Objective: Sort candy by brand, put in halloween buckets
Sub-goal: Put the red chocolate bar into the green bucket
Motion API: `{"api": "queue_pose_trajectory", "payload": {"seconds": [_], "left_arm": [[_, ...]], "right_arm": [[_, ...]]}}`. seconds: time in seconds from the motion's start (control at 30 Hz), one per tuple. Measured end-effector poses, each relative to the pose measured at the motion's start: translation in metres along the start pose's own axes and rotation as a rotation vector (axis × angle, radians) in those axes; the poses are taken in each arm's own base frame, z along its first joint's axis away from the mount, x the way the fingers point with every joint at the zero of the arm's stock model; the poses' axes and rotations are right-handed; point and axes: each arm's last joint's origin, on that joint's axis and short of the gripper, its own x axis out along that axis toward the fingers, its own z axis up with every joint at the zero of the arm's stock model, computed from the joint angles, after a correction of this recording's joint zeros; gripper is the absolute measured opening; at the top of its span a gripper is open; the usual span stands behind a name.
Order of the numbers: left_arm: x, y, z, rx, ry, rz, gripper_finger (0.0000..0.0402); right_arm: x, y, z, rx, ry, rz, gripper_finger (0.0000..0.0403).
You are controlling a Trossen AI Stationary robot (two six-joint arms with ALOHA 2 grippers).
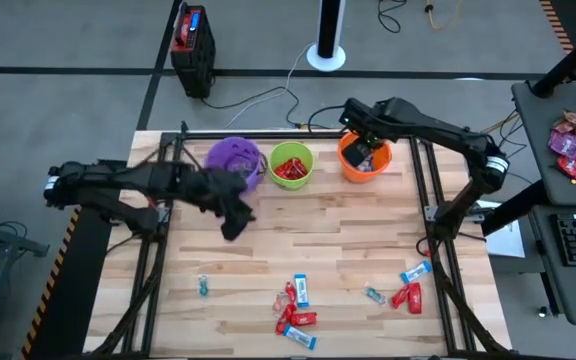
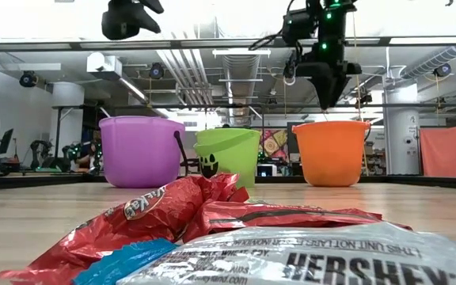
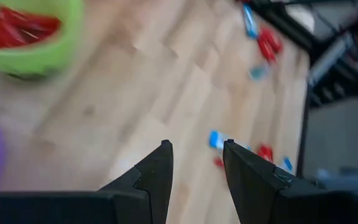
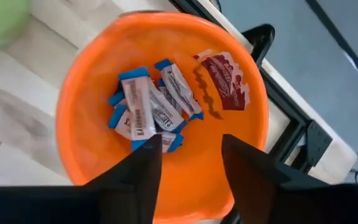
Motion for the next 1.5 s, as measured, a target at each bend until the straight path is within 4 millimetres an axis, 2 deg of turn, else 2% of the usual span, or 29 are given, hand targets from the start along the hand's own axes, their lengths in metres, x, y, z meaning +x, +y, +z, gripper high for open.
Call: {"api": "queue_pose_trajectory", "payload": {"seconds": [0.13,0.37,0.5,0.6,0.7,0.9,1.07,1.23,1.5], "left_arm": [[0.022,-0.026,-0.019,0.029,0.087,-0.045,0.0125],[0.083,-0.079,-0.052,0.064,0.123,-0.108,0.0125],[0.12,-0.102,-0.074,0.086,0.138,-0.143,0.0125],[0.145,-0.11,-0.092,0.148,0.157,-0.141,0.0125],[0.17,-0.11,-0.106,0.213,0.195,-0.114,0.0125],[0.205,-0.114,-0.114,0.398,0.232,-0.086,0.0125],[0.22,-0.119,-0.111,0.508,0.267,-0.051,0.0125],[0.216,-0.114,-0.104,0.63,0.305,0.024,0.0125],[0.218,-0.108,-0.111,0.835,0.335,0.051,0.0125]], "right_arm": [[-0.017,0.002,-0.008,-0.03,-0.043,0.07,0.0178],[-0.067,0.012,-0.037,-0.049,-0.209,0.218,0.0189],[-0.089,0.022,-0.053,-0.088,-0.294,0.285,0.0189],[-0.098,0.031,-0.059,-0.127,-0.335,0.322,0.0189],[-0.102,0.038,-0.063,-0.166,-0.348,0.337,0.0189],[-0.102,0.048,-0.067,-0.217,-0.339,0.344,0.0189],[-0.103,0.05,-0.07,-0.233,-0.339,0.347,0.0189],[-0.103,0.05,-0.07,-0.238,-0.34,0.347,0.0189],[-0.101,0.051,-0.07,-0.253,-0.332,0.343,0.0189]]}}
